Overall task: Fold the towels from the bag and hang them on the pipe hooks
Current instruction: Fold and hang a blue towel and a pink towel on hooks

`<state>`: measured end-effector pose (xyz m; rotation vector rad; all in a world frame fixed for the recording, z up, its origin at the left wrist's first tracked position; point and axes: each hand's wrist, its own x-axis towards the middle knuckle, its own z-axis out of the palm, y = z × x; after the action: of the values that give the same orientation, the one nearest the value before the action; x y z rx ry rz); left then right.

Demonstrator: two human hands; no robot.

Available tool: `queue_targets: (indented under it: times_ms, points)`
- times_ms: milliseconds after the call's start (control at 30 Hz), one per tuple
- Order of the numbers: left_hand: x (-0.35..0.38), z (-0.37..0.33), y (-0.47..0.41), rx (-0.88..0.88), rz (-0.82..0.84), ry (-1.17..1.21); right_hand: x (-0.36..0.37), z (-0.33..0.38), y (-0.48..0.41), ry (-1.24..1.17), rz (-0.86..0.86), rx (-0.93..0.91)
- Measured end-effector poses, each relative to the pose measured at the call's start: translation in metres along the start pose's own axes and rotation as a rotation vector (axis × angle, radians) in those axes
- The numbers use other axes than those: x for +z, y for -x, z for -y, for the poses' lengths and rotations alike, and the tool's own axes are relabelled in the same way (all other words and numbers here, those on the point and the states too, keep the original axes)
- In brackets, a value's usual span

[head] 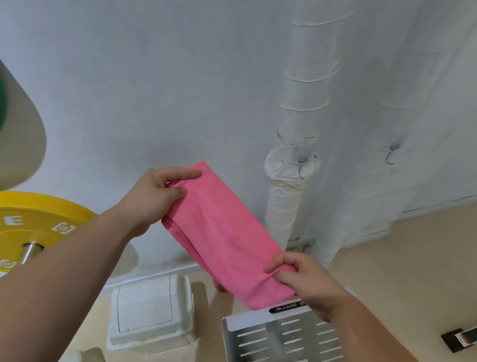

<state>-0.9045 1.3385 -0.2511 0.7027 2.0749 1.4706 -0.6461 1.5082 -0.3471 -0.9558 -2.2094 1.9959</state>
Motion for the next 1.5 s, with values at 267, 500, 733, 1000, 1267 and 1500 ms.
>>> queue_targets:
  times_ms: [267,500,733,1000,1267,1500]
  points:
    - [0.006,0.039,0.025,0.026,0.072,-0.167,-0.022,0.015,0.003,-0.273,-0.195,-0.021]
    - [0.059,0.033,0.060,0.261,0.199,-0.230,0.005,0.056,0.001,-0.153,-0.283,-0.025]
    - [0.101,0.016,0.084,0.266,0.175,-0.086,0.033,0.079,0.000,-0.304,-0.337,-0.010]
    - [0.107,0.008,0.076,0.234,0.046,-0.068,0.026,0.082,0.012,-0.583,-0.251,-0.010]
    - [0.098,-0.023,0.068,-0.020,0.403,0.208,-0.034,0.063,0.029,-0.019,0.071,-0.356]
    - [0.111,-0.020,0.074,-0.248,0.313,0.521,-0.048,0.051,0.031,-0.173,-0.063,-0.370]
